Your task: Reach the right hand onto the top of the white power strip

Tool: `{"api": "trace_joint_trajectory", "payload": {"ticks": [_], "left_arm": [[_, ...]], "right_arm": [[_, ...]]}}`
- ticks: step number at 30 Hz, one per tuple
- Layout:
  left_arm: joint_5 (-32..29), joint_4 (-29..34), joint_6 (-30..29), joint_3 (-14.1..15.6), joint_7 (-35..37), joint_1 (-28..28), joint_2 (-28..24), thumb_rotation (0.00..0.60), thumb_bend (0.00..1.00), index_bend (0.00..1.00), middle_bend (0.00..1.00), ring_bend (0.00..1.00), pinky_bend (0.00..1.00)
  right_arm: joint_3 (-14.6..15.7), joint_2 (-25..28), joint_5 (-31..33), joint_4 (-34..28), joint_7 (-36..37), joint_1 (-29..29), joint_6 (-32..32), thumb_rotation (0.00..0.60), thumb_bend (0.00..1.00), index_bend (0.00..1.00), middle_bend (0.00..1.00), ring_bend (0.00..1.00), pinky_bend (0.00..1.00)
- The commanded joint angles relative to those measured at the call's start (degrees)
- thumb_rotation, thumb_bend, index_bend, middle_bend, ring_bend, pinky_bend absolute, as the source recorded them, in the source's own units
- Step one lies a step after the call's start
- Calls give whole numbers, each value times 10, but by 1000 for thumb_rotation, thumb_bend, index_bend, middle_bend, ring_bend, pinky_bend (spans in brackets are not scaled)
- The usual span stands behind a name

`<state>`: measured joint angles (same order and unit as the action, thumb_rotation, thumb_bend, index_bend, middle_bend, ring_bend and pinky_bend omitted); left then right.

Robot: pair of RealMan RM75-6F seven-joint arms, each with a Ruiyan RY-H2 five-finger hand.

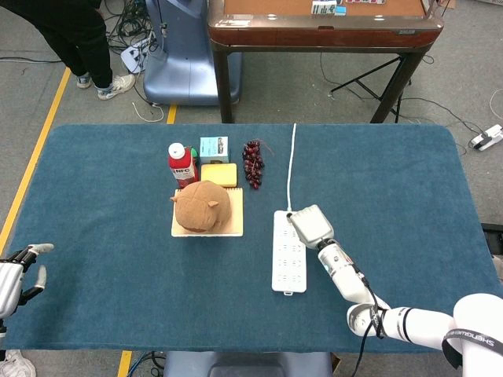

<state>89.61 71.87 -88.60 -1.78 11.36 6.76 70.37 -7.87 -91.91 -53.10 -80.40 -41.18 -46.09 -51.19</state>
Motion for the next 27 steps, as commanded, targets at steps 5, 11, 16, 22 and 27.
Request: {"api": "trace_joint_trajectory", "payload": {"ticks": [5,11,16,22,27], "left_arm": [[1,1,-1,0,1,0,-1,600,606,373,362,451,701],[1,1,-1,0,1,-1,-1,600,606,373,362,451,701],[0,0,-1,0,2,-1,-1,600,606,373,362,451,701],[1,0,-2,0,4,-1,-2,600,606,373,362,451,701],[2,-1,0,1,-1,-1,0,600,606,373,362,451,701]], "right_arm": [[5,-4,6,5,2,-5,0,600,782,359,1000,1000,1000],[8,-10,20,19,5,-11,9,600,782,359,1000,1000,1000],[12,-14,23,27,12,-15,17,600,781,359,1000,1000,1000],[10,-3,2,7,28,-13,-1,600,782,359,1000,1000,1000],[12,50,-53,-83,29,10,-72,600,782,359,984,1000,1000]]}}
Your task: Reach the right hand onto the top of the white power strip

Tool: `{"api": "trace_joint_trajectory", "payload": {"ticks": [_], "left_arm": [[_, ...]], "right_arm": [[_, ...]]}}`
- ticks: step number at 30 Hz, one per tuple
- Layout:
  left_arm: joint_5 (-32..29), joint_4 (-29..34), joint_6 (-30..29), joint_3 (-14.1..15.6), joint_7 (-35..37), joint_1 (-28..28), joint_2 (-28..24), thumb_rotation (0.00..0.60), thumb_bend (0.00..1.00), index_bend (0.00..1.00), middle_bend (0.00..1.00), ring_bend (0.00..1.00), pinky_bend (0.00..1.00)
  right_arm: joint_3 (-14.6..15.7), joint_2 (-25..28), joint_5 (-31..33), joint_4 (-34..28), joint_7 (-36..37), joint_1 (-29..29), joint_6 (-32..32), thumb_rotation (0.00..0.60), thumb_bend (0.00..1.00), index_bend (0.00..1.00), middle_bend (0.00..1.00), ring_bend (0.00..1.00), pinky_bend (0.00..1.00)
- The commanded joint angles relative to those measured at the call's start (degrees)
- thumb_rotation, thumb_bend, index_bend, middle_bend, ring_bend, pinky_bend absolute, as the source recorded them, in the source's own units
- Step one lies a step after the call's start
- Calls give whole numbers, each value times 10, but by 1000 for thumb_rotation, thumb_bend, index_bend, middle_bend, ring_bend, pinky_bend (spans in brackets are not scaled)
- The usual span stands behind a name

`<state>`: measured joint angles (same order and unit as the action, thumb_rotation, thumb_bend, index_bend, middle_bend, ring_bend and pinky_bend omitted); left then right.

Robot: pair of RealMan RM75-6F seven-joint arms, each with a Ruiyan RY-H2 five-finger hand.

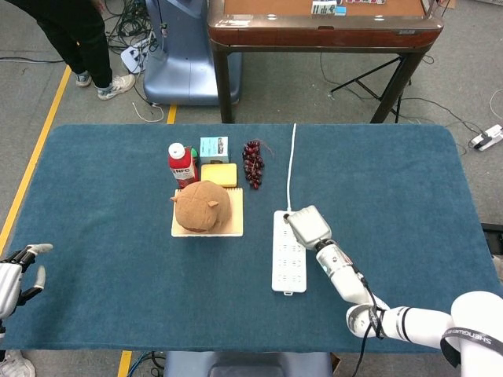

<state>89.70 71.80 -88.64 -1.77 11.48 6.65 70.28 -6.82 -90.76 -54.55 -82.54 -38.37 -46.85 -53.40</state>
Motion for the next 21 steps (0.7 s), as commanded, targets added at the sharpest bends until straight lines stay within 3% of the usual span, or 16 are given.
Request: {"api": "trace_joint_trajectory", "payload": {"ticks": [1,7,13,16,21], "left_arm": [[1,0,0,1,-3,0,1,600,606,373,362,451,701],[1,1,3,1,-12,1,3,600,606,373,362,451,701],[-1,1,5,0,-20,2,6,600,606,373,362,451,702],[-1,2,5,0,-23,2,7,600,606,373,362,451,701],[2,4,3,1,-30,2,9,600,606,373,362,451,701]], "right_arm": [[5,50,-47,-79,-1,24,-63,600,781,359,970,1000,1000],[34,131,-97,-181,-11,74,-140,600,712,358,833,989,1000],[71,183,-163,-209,10,144,-228,600,559,359,672,844,970],[90,201,-188,-210,29,182,-267,600,428,359,561,710,843],[116,215,-211,-202,53,249,-328,600,330,358,436,521,639]]}}
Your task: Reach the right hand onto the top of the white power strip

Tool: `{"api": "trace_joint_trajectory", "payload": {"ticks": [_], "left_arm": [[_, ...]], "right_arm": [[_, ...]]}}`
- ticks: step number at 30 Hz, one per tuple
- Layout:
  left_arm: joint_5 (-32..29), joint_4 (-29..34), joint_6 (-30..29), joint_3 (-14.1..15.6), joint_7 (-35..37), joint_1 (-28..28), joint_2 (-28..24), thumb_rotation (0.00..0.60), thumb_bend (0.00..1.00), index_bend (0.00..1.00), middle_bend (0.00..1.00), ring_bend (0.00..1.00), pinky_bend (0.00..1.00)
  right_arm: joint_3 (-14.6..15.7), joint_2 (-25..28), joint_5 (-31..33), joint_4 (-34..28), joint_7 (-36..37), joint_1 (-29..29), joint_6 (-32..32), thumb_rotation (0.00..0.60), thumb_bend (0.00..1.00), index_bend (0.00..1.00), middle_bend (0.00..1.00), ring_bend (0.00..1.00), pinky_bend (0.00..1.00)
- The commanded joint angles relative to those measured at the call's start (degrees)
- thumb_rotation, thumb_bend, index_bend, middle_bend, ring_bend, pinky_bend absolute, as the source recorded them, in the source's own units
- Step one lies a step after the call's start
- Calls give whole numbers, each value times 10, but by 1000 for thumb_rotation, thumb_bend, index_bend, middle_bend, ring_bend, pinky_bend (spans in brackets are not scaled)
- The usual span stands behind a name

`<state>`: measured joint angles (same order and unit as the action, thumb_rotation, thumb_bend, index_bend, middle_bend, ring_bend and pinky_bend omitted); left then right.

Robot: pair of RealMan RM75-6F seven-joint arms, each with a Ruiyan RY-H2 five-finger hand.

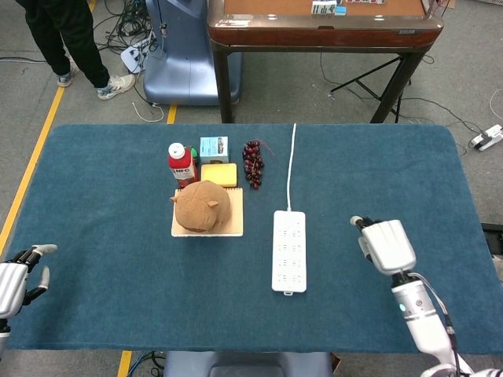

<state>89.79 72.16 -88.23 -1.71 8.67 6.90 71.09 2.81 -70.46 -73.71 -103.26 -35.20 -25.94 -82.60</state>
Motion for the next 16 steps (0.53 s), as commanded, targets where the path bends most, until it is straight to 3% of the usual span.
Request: {"api": "trace_joint_trajectory", "payload": {"ticks": [1,8,16], "left_arm": [[2,1,-1,1,-4,0,1,600,606,373,362,450,701],[7,1,-1,5,-14,0,5,600,606,373,362,450,701],[10,-4,-2,4,-12,3,9,600,606,376,362,450,701]], "right_arm": [[23,11,-24,11,31,51,-45,600,327,359,423,500,614],[37,3,-40,81,150,122,-78,600,327,359,394,469,560],[22,11,-69,101,185,141,-78,600,328,359,387,465,560]]}}
